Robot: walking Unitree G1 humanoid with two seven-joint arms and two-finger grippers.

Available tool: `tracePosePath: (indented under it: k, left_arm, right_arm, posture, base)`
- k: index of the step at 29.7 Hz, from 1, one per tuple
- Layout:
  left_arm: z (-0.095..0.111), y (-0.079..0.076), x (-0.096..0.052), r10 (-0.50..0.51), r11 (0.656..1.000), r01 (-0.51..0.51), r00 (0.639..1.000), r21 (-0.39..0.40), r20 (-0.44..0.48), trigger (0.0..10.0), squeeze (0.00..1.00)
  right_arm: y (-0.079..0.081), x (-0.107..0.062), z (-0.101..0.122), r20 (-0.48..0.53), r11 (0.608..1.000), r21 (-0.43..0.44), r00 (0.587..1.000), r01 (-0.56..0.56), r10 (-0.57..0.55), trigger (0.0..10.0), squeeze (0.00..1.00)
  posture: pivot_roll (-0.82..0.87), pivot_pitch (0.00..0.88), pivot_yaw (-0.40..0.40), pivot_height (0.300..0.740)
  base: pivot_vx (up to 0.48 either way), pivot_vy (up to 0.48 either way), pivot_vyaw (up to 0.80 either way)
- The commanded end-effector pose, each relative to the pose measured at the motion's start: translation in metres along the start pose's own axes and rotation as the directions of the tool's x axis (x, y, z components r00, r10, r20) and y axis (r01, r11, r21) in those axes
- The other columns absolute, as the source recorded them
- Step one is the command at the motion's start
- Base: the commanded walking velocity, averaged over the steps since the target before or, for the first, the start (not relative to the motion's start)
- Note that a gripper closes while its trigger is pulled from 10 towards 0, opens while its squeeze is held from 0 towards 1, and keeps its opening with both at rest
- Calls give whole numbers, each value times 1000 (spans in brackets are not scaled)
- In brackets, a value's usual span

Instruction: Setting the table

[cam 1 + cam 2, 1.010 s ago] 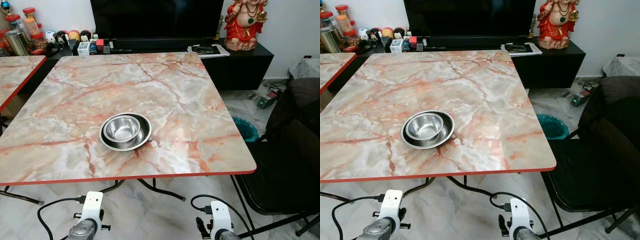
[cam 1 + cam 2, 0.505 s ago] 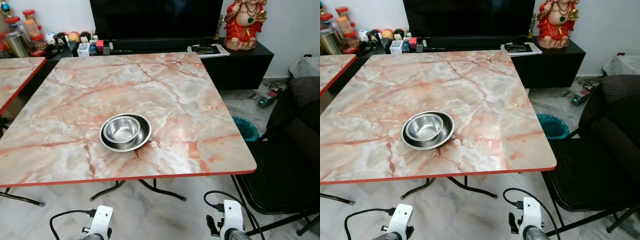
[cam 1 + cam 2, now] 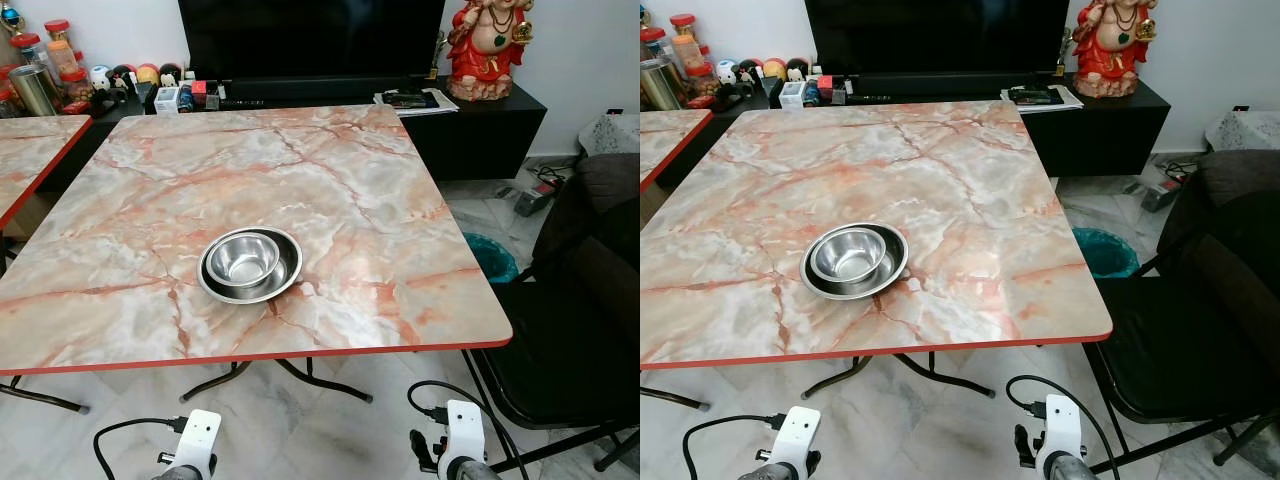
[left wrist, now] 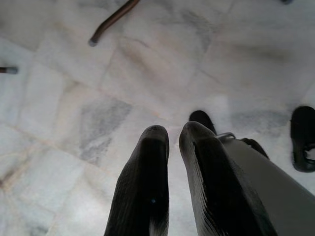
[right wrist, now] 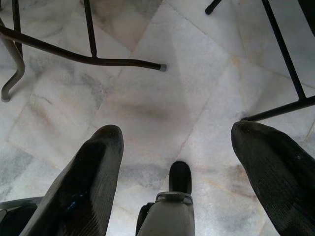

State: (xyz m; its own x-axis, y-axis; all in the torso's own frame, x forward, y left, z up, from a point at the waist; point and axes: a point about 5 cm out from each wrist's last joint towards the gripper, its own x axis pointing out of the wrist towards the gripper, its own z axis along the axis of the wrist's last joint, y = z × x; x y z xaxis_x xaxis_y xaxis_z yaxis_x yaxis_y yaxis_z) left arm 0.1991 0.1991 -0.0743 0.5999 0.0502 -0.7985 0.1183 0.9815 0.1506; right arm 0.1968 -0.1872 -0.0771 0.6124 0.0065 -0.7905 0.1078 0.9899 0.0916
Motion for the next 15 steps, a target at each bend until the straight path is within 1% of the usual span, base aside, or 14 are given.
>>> tracePosePath:
  k: [1, 8, 15]
  left_arm:
    - [-1, 7, -1, 30, 999, -30, 1000, -26, 0, 10000, 0]
    - [-2, 15, -1, 68, 995, -68, 998, -68, -1, 10000, 0]
    - [-2, 14, -1, 59, 995, -58, 998, -76, 0, 10000, 0]
  right_arm:
    - [0, 0, 1, 3, 1000, 11, 1000, -2, 2, 10000, 0]
    - [1, 0, 1, -2, 1000, 2, 1000, -7, 7, 10000, 0]
    - [4, 1, 1, -6, 1000, -15, 1000, -14, 14, 10000, 0]
  posture:
    - [-63, 0, 11, 740]
    - [-62, 0, 11, 740]
    - [-63, 0, 12, 740]
  base:
    - [0, 0, 0]
    - [0, 0, 0]
    - [0, 0, 0]
